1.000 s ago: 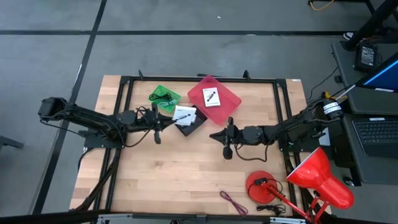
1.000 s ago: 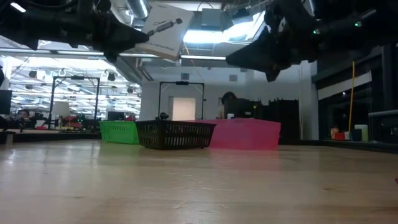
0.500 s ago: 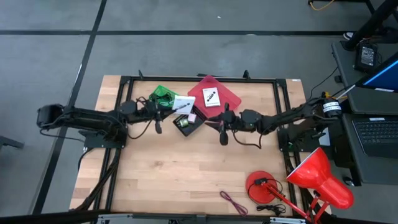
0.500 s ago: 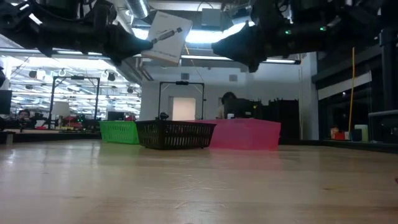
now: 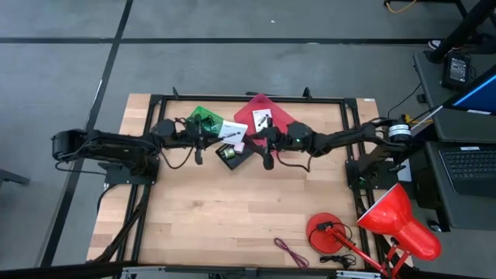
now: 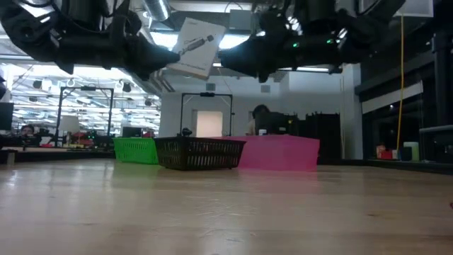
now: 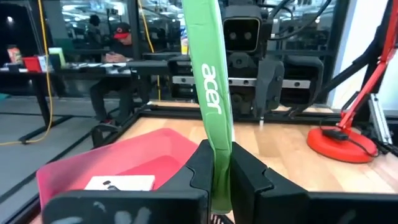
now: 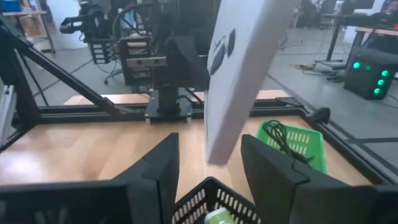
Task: Pick and place items into bin
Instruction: Put the white card reader box into the red bin
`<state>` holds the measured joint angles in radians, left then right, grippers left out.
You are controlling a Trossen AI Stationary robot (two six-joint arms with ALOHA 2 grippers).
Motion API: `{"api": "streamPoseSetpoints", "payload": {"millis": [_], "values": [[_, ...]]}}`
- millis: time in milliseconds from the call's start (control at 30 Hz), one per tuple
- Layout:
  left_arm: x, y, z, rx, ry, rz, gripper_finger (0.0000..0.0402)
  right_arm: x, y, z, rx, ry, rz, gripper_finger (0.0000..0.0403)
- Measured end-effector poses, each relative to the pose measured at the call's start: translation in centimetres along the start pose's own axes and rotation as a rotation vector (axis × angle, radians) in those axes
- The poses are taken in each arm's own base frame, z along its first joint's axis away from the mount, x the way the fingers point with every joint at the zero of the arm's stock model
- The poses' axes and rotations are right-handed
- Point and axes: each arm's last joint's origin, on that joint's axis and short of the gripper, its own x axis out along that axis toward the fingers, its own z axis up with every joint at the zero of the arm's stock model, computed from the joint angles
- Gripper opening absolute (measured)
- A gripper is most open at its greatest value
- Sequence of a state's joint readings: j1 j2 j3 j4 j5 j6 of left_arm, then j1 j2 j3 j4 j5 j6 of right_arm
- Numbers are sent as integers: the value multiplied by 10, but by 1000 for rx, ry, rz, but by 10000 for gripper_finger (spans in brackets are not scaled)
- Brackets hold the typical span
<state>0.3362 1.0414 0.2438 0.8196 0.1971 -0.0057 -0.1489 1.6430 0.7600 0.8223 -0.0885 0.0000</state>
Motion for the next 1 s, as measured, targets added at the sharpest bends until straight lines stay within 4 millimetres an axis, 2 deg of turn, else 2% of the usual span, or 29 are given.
{"api": "streamPoseSetpoints", "payload": {"millis": [200,467,733,1000], "values": [[7,3,-2,3,-10,25,21,18,-14,2,-14,-9,42,158],[7,2,-1,10,-28,8,19,17,-24,3,-4,-17,50,158],[3,0,10,74,-91,-17,18,17,-25,3,-4,-16,50,159],[4,-1,4,56,-45,-67,18,17,-23,7,-17,-58,90,159]]}}
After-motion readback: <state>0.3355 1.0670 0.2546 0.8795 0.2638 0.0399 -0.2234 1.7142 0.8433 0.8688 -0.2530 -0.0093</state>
